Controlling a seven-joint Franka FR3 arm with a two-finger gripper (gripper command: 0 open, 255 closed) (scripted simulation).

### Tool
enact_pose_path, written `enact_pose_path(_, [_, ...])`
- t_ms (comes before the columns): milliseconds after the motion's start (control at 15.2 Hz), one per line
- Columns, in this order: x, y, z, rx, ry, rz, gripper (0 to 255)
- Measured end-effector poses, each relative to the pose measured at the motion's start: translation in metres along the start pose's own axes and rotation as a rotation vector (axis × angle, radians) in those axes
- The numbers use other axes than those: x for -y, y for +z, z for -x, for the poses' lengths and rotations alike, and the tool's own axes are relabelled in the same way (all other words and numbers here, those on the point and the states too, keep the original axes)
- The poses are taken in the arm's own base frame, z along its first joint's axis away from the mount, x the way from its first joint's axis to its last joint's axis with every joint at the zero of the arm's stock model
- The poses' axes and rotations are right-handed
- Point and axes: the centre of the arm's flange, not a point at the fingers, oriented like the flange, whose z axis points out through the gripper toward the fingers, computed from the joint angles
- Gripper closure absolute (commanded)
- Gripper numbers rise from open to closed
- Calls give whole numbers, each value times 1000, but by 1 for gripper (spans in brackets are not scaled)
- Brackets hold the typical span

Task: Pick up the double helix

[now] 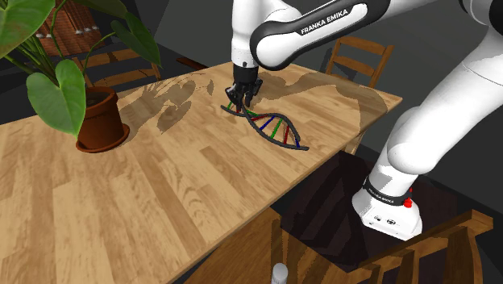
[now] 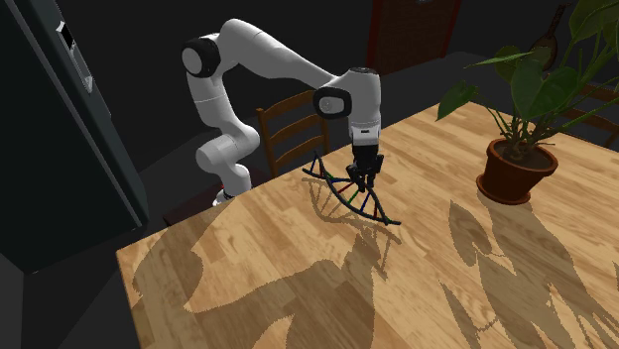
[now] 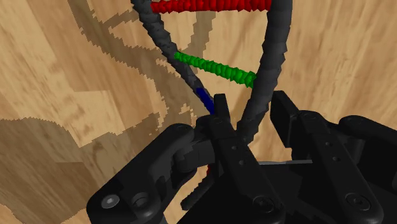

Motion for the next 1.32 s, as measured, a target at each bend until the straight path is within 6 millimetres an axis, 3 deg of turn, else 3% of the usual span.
enact_pose_path(396, [-1,-5,0,1,0,0,255])
enact_pose_path(1320, [-3,-73,-17,1,0,0,255])
